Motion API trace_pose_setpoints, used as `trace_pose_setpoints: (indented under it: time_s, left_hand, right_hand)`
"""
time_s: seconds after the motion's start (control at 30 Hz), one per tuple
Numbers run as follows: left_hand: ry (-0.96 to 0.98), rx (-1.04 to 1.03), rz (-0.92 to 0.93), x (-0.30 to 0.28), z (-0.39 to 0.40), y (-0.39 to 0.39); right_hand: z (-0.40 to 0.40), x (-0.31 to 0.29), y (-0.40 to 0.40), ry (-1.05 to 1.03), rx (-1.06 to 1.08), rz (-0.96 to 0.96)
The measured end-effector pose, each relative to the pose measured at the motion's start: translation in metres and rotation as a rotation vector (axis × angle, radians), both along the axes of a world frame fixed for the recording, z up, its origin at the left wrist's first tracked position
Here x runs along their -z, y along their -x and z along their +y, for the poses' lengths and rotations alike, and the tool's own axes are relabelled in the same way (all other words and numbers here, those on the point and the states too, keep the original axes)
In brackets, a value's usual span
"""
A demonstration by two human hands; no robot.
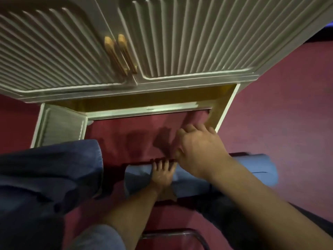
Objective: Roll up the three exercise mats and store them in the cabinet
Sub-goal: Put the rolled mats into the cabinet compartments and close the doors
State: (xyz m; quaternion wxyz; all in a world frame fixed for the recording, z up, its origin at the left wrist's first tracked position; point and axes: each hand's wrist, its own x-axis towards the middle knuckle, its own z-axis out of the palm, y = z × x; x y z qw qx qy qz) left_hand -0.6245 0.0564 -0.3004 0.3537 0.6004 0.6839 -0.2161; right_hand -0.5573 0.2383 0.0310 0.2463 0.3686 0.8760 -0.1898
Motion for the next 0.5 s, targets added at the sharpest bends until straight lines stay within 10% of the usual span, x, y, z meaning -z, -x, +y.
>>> trace_pose_setpoints:
  time_s: [0.23,0.5]
  left_hand:
    - [-0.078,0.104,0.029,-0.098,0.023,0.024]
    - [-0.292,0.245,0.164,-0.158,0.023,0.078]
  right_hand:
    - [0.009,0.025,-0.036,0.034,-0.055,-0.300]
    - [-0.007,0.035,-0.042,-0.050,-0.065,-0.195]
